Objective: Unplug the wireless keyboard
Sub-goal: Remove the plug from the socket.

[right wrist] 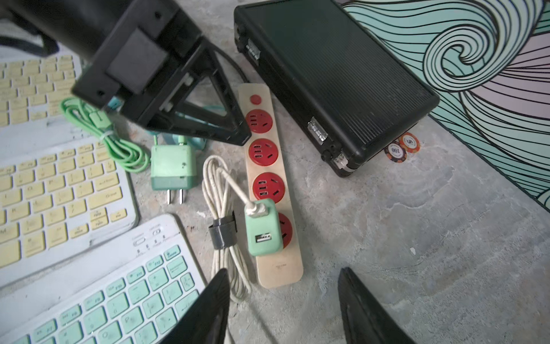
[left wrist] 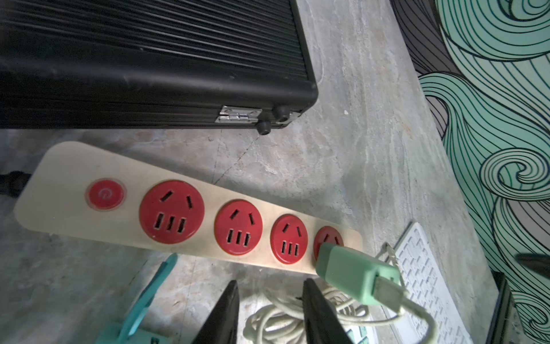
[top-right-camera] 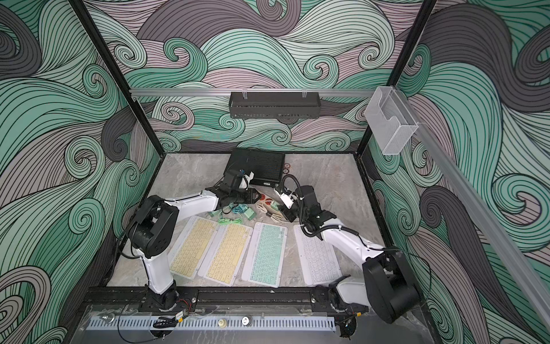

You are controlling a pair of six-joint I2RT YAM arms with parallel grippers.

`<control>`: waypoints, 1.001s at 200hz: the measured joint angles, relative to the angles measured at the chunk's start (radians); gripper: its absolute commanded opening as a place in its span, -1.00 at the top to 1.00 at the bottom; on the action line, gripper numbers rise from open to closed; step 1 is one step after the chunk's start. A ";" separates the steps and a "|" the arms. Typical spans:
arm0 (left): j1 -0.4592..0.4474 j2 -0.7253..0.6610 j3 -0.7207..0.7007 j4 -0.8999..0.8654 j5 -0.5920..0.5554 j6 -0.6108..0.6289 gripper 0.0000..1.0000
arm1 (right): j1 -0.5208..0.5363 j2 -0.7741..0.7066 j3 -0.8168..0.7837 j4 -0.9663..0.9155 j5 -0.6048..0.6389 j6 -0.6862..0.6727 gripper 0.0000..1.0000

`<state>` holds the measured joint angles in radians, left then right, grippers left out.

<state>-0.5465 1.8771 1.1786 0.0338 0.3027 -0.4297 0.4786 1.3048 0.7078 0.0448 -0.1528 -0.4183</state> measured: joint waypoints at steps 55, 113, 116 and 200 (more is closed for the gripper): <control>0.000 0.042 0.005 0.005 0.031 0.002 0.29 | 0.000 0.074 0.029 -0.053 -0.048 -0.049 -0.26; 0.000 0.096 0.035 -0.011 0.051 -0.005 0.34 | 0.001 0.140 0.058 -0.072 -0.072 -0.034 -0.33; 0.000 0.097 0.037 -0.010 0.053 -0.006 0.34 | 0.001 0.148 0.065 -0.072 -0.071 -0.032 -0.34; 0.000 0.140 0.065 -0.011 0.083 -0.033 0.36 | 0.011 0.322 0.248 -0.150 -0.019 -0.034 -0.15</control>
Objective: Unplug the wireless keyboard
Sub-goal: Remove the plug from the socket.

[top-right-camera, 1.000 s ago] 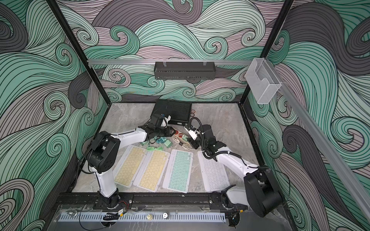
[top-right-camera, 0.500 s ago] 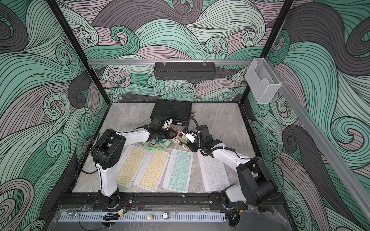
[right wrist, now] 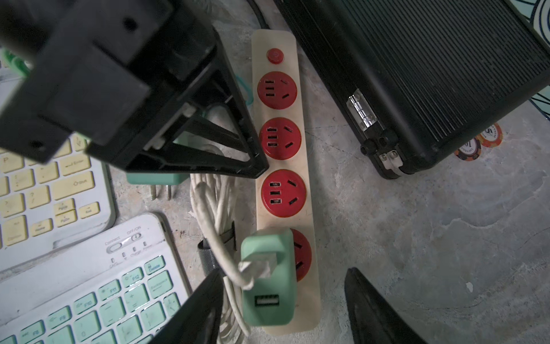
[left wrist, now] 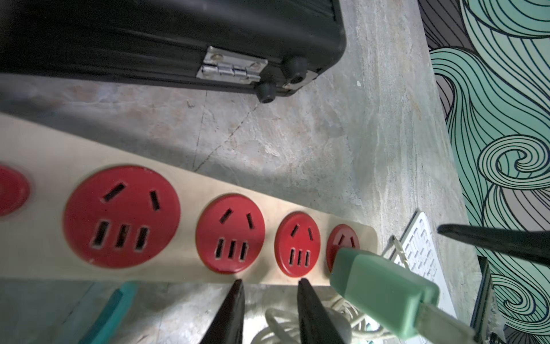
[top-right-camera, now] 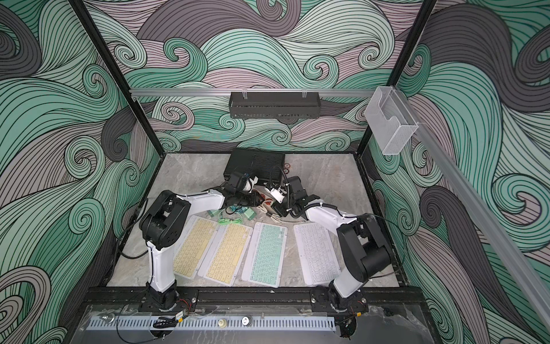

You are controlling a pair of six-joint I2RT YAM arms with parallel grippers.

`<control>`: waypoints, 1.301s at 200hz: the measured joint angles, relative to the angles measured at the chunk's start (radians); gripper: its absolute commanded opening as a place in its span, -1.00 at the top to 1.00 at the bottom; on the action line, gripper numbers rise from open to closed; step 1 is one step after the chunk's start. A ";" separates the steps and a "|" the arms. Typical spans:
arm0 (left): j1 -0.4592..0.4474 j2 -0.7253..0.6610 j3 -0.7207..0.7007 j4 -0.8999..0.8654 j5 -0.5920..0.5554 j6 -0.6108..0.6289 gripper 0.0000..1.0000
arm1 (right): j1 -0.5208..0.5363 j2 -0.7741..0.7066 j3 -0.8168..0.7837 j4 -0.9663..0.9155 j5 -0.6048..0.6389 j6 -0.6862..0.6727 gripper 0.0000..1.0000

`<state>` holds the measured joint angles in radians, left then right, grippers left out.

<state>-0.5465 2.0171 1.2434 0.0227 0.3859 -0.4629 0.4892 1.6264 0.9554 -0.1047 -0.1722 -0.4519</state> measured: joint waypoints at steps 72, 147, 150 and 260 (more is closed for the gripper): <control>0.000 0.019 0.035 -0.011 0.022 -0.013 0.37 | 0.006 0.106 0.099 -0.106 0.001 -0.028 0.41; 0.002 0.064 0.065 0.031 0.076 -0.068 0.46 | 0.004 0.121 0.131 -0.141 0.000 -0.046 0.86; 0.002 0.067 0.065 0.037 0.080 -0.072 0.46 | 0.004 0.124 0.134 -0.146 0.000 -0.046 0.88; 0.015 0.189 0.034 0.409 0.189 -0.404 0.58 | -0.024 0.175 0.230 -0.259 -0.055 -0.045 1.00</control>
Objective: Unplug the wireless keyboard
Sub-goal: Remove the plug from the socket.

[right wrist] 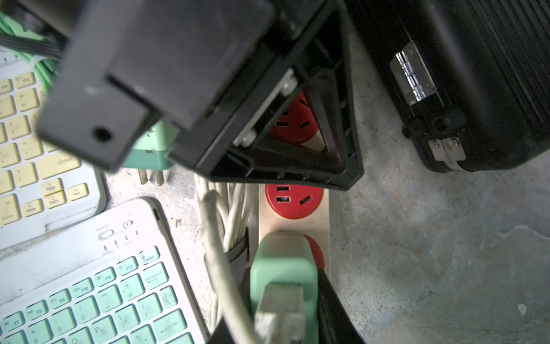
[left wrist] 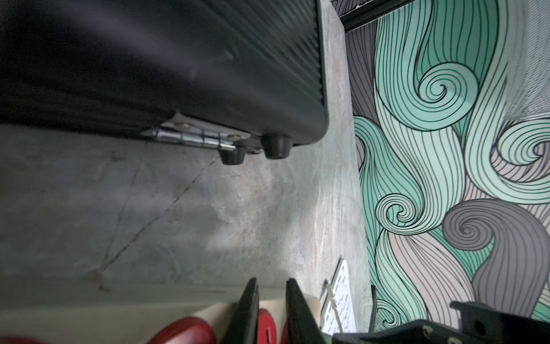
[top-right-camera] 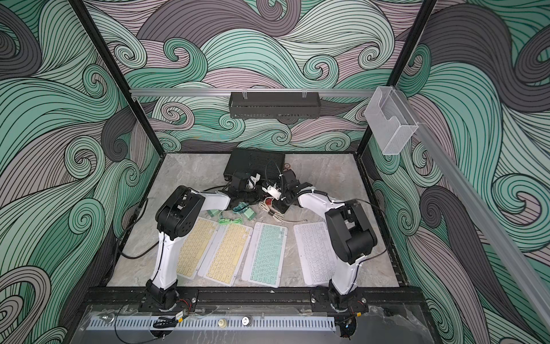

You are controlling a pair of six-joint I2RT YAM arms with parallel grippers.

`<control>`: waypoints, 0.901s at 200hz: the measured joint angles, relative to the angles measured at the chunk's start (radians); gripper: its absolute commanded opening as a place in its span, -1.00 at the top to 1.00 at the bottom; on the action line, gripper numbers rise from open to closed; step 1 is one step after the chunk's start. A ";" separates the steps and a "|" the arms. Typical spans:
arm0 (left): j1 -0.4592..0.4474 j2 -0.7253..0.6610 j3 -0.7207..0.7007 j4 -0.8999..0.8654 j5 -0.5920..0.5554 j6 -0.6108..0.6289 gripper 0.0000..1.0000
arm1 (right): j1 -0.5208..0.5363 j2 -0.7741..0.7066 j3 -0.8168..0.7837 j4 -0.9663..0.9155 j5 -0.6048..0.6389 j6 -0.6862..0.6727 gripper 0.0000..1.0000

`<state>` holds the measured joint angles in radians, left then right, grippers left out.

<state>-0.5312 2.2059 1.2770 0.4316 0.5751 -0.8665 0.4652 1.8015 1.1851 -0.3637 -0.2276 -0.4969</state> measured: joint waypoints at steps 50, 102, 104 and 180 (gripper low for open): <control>0.003 0.030 -0.001 0.069 0.002 -0.079 0.59 | -0.038 0.034 0.060 -0.064 -0.075 0.034 1.00; 0.005 0.048 0.010 0.088 0.014 -0.121 0.61 | -0.008 0.036 0.073 -0.089 0.024 0.054 1.00; 0.005 0.049 0.010 0.089 0.015 -0.123 0.61 | -0.007 0.035 0.073 -0.089 0.027 0.054 1.00; 0.005 0.055 0.015 0.093 0.024 -0.140 0.62 | -0.040 0.069 0.137 -0.164 -0.067 0.056 1.00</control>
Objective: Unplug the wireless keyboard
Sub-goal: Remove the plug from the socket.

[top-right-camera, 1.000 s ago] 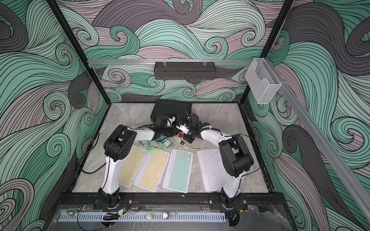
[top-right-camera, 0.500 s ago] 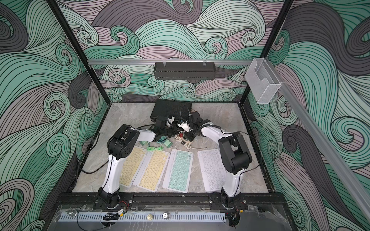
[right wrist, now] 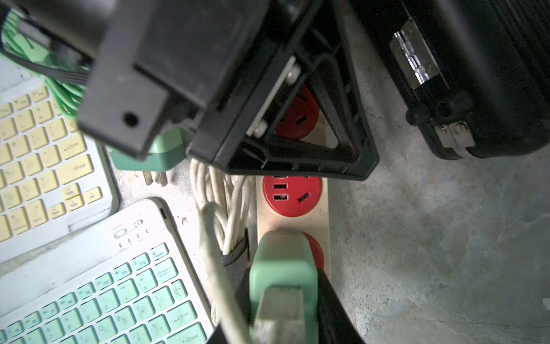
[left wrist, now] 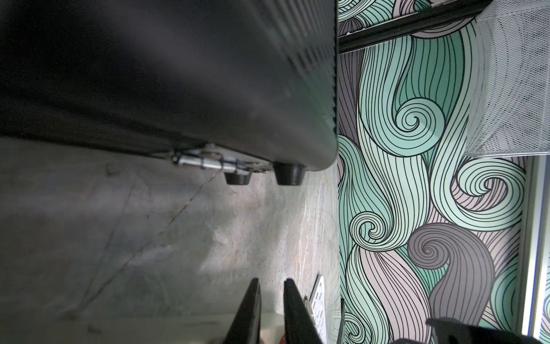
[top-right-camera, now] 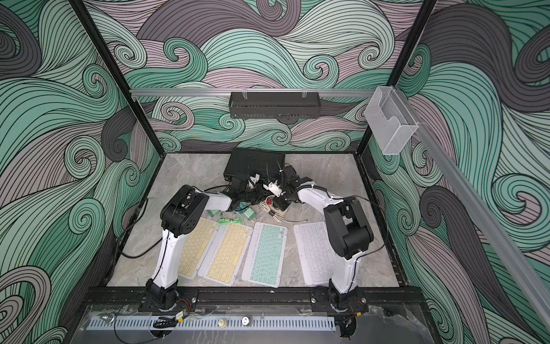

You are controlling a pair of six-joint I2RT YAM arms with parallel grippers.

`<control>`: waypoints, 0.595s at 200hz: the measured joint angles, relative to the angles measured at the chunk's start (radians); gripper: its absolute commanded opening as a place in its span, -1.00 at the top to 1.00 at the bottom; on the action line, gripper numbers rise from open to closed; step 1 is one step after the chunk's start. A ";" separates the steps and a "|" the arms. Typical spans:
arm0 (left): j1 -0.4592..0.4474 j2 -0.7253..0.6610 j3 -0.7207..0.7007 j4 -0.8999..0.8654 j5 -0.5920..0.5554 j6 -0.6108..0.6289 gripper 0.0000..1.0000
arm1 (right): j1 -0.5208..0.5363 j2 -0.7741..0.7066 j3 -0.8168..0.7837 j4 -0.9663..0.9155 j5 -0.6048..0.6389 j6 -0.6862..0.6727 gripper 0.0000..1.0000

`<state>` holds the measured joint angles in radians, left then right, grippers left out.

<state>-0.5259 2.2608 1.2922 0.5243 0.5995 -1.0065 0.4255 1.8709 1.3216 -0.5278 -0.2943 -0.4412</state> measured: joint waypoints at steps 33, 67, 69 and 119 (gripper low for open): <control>0.000 0.000 0.001 0.000 0.001 0.001 0.63 | -0.016 0.042 0.066 -0.075 -0.043 0.032 1.00; 0.000 0.000 0.001 -0.001 0.001 0.001 0.63 | 0.007 0.041 0.071 -0.085 0.032 0.049 1.00; 0.000 0.000 0.001 -0.001 0.001 0.002 0.63 | 0.009 0.040 0.071 -0.085 0.038 0.049 1.00; 0.000 0.002 0.001 0.000 0.001 0.001 0.64 | 0.076 -0.007 0.011 -0.027 0.182 0.019 1.00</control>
<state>-0.5259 2.2631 1.2930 0.5240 0.6003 -1.0054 0.5011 1.8637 1.3331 -0.5545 -0.1127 -0.4225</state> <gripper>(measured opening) 0.180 0.287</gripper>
